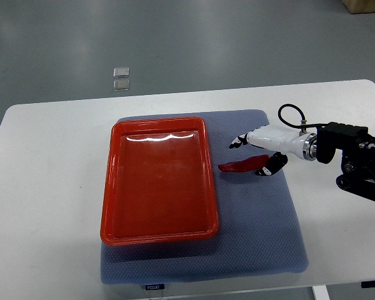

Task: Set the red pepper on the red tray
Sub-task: 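Close the right hand fingers around the red pepper, then lift the pepper with the right hand and carry it over the tray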

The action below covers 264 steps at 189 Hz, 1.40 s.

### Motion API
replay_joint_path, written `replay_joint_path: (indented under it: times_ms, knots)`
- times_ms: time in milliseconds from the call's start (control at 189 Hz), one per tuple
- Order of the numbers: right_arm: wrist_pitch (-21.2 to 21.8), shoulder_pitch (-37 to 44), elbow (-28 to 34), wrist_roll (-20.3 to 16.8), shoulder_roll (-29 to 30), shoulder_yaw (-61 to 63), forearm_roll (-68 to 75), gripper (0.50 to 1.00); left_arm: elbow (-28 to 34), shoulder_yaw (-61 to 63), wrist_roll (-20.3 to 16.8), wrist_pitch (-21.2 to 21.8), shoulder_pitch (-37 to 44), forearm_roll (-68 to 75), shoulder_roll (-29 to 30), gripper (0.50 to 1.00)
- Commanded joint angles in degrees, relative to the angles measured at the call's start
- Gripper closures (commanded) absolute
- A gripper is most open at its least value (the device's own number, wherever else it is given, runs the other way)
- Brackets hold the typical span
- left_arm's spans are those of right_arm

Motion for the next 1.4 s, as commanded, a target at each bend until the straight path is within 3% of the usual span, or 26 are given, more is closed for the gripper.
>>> replay_joint_path:
  times_ms: [0, 318, 455, 588, 657, 725, 1123, 1393]
  knots:
    - [-0.1, -0.2, -1.2, -0.1, 0.3, 0.0, -1.7, 0.713, 0.0, 0.0, 0.0, 0.0, 0.0, 0.0, 0.0, 0.500]
    - [0.1, -1.2, -1.8, -0.2, 0.2, -0.8, -3.2, 0.718, 0.0, 0.0, 0.0, 0.0, 0.0, 0.0, 0.0, 0.500]
    - [-0.1, -1.6, -2.1, -0.2, 0.3, -0.7, -3.3, 0.750, 0.0, 0.0, 0.0, 0.0, 0.0, 0.0, 0.0, 0.500]
    - [-0.1, -1.5, -3.0, -0.2, 0.4, -0.7, -3.3, 0.857, 0.0, 0.0, 0.0, 0.0, 0.0, 0.0, 0.0, 0.500]
    - [-0.3, -1.5, -3.4, -0.2, 0.4, -0.6, -3.3, 0.963, 0.0, 0.0, 0.0, 0.0, 0.0, 0.0, 0.0, 0.500]
    - [-0.6, -1.4, -3.4, -0.2, 0.4, -0.4, -3.3, 1.000, 0.0, 0.0, 0.0, 0.0, 0.0, 0.0, 0.0, 0.500]
    - [-3.2, 1.0, -3.5, -0.2, 0.6, 3.2, -0.2, 1.000, 0.0, 0.0, 0.0, 0.0, -0.1, 0.0, 0.0, 0.500]
    - [-3.2, 6.7, -6.6, -0.2, 9.3, 2.5, 5.8, 1.000, 0.0, 0.0, 0.0, 0.0, 0.0, 0.0, 0.0, 0.500]
